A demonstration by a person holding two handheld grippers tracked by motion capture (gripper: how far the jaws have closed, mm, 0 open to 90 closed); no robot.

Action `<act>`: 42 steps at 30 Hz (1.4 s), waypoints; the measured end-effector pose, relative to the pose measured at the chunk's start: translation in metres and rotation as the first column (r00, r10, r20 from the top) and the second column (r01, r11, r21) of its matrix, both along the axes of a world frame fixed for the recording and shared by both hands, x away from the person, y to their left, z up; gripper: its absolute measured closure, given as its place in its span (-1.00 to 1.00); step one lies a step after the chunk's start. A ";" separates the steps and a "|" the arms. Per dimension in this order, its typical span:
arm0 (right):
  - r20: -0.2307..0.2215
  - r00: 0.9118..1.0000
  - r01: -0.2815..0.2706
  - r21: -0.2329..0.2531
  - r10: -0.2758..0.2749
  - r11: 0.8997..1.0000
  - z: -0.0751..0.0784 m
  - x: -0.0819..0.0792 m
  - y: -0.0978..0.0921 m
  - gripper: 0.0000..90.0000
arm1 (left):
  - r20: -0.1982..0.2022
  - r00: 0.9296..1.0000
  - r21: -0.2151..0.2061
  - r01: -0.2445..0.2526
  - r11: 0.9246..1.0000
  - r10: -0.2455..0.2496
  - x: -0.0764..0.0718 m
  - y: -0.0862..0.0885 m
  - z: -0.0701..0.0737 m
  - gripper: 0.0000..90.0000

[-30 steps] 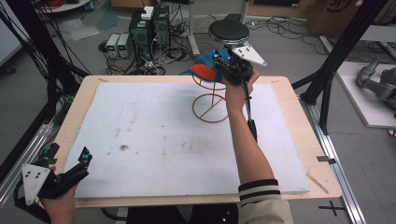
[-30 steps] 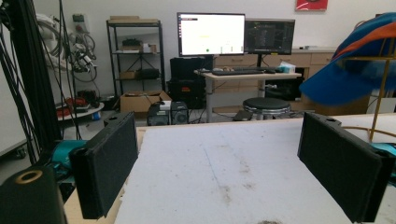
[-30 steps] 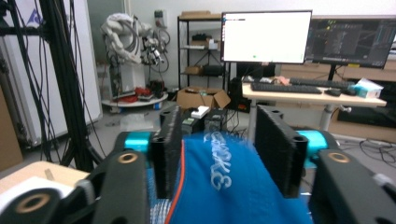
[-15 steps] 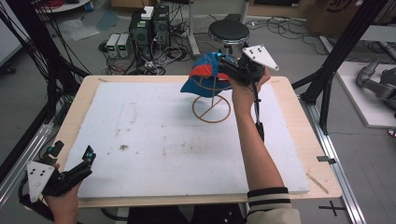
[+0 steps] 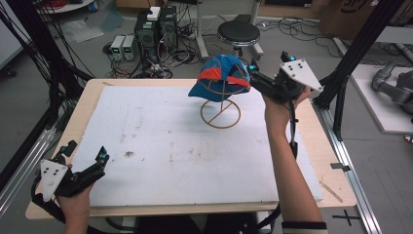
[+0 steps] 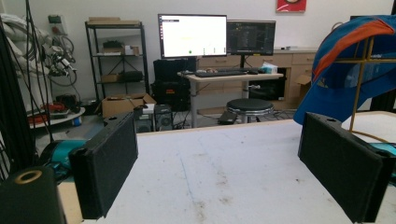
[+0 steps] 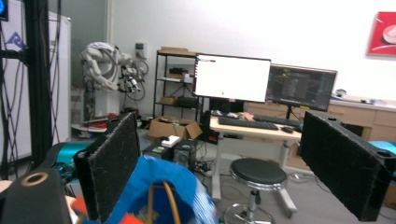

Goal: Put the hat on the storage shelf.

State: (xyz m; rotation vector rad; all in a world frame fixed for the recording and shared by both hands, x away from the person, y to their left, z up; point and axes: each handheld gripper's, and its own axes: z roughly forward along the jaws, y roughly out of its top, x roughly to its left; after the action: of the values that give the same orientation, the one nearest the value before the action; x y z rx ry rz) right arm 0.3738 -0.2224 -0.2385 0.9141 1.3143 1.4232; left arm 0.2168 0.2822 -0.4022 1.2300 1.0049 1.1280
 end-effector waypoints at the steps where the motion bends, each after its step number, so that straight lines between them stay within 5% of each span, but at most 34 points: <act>1: 0.007 1.000 -0.009 0.009 0.009 1.000 -0.002 -0.008 -0.010 -0.73 | -0.001 1.000 -0.001 0.000 1.000 0.000 0.001 -0.001 0.000 -0.73; 14: 0.021 1.000 -0.003 -0.017 0.003 1.000 -0.027 -0.061 -0.050 -0.73 | -0.004 1.000 -0.002 0.011 1.000 -0.011 0.006 -0.005 0.000 -0.73; 24: -0.039 0.999 0.020 -0.047 -0.022 0.999 -0.064 -0.095 -0.079 -0.73 | -0.003 1.000 -0.005 0.008 1.000 -0.008 0.008 -0.005 0.000 -0.73; 32: -0.106 0.993 0.048 0.018 -0.045 0.999 -0.110 -0.116 -0.108 -0.73 | -0.007 1.000 -0.008 0.001 1.000 -0.001 0.009 -0.002 -0.001 -0.73; 42: -0.158 0.985 0.089 0.083 -0.075 0.993 -0.144 -0.120 -0.122 -0.73 | -0.013 1.000 -0.008 -0.004 1.000 0.004 0.012 -0.001 -0.002 -0.73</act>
State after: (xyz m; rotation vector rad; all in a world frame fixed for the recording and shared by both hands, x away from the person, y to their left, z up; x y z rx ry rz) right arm 0.2536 -0.3442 -0.3821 1.1451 1.3187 1.3791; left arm 0.2286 0.2816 -0.4046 1.2310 1.0214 1.1195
